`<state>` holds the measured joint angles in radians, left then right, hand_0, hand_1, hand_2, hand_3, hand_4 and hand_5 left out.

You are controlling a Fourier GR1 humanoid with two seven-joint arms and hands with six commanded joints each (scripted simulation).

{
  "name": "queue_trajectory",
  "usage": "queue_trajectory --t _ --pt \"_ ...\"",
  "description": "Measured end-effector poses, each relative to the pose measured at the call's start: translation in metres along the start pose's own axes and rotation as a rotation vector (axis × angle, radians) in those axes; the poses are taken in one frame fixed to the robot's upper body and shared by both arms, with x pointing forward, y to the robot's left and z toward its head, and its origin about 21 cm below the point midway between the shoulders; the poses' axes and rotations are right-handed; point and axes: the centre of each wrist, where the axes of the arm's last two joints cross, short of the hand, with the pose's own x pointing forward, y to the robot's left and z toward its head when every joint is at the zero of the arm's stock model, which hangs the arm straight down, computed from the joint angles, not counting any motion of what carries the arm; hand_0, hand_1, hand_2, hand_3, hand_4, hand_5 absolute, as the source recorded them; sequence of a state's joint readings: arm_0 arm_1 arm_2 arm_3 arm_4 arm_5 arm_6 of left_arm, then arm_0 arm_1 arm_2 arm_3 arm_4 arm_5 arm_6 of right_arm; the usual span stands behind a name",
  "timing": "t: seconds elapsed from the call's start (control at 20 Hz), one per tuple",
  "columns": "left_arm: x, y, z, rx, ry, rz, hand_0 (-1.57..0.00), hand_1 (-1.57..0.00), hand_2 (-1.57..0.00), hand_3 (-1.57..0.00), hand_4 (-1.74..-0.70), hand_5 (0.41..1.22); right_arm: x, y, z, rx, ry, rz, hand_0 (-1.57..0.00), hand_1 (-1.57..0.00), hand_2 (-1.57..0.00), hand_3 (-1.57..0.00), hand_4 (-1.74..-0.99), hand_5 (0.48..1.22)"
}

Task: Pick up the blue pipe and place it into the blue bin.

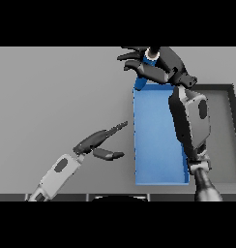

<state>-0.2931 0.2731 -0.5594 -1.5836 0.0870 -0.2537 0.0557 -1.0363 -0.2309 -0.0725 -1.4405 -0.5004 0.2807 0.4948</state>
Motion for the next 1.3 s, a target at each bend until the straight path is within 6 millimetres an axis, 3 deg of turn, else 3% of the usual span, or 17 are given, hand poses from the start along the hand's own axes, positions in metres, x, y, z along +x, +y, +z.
queue_trajectory --t 0.15,0.3,0.4,0.65,0.75,0.8,0.95,1.05,1.1,1.2,1.3 --pt "-0.001 0.005 0.001 0.008 0.027 -0.012 0.0 0.0 0.0 0.0 -0.83 0.463 -0.028 -0.033 0.013 -0.132 0.119 -0.036 -1.57 -1.57 -1.57 -1.57 -1.499 1.221" --pt "-0.002 0.001 0.004 0.003 0.02 -0.021 0.0 0.0 0.0 0.0 -0.83 0.462 -0.06 -0.052 0.034 -0.239 0.237 -0.068 -1.57 -1.57 -1.57 -1.57 -1.499 1.221" --pt "0.001 0.009 0.008 0.015 0.016 -0.02 0.0 0.0 0.0 0.0 -0.83 0.464 -0.082 -0.056 0.054 -0.279 0.314 -0.086 -1.57 -1.57 -1.57 -1.57 -1.499 1.221" --pt "0.0 0.004 0.007 0.001 0.022 -0.017 0.0 0.0 0.0 0.0 -0.83 0.47 -0.131 -0.057 0.094 -0.443 0.533 -0.139 -1.57 -1.57 -1.57 -1.57 -1.499 1.221" --pt "-0.001 0.004 0.007 -0.004 0.026 -0.023 0.0 0.0 0.0 0.0 -0.83 0.47 -0.148 -0.051 0.105 -0.476 0.616 -0.133 -1.57 -1.57 -1.57 -1.08 -1.586 1.221" --pt "0.0 0.002 0.007 -0.006 0.018 -0.018 0.0 0.0 0.0 0.0 -0.83 0.471 -0.154 -0.049 0.112 -0.483 0.653 -0.129 -1.57 -1.57 -1.57 -1.18 -1.569 1.221" --pt "0.001 0.002 0.006 0.002 0.023 -0.016 0.0 0.0 0.0 0.0 -0.83 0.475 -0.173 -0.041 0.128 -0.465 0.773 -0.117 -1.57 -1.57 -1.57 -0.69 -1.653 1.205" --pt "0.002 0.001 0.004 -0.001 0.029 -0.023 0.0 0.0 0.0 0.0 -0.83 0.474 -0.184 -0.035 0.131 -0.466 0.855 -0.109 -1.57 -1.57 -1.57 -1.01 -1.583 1.199" --pt "-0.002 0.0 0.005 0.0 0.044 -0.014 0.0 0.0 0.0 0.0 -0.83 0.474 -0.192 -0.032 0.136 -0.478 0.906 -0.123 -1.46 -1.38 -1.33 -0.81 -1.534 1.19" --pt "-0.002 0.002 0.005 0.0 0.032 -0.021 0.0 0.0 0.0 0.0 -0.83 0.476 -0.199 -0.03 0.141 -0.502 0.984 -0.192 -0.94 -0.88 -0.85 -0.52 -1.404 1.159" --pt "-0.001 -0.001 0.004 0.005 0.03 -0.024 0.0 0.0 0.0 0.0 -0.83 0.476 -0.198 -0.028 0.139 -0.488 1.045 -0.239 -0.6 -0.57 -0.55 -0.33 -1.302 1.182"
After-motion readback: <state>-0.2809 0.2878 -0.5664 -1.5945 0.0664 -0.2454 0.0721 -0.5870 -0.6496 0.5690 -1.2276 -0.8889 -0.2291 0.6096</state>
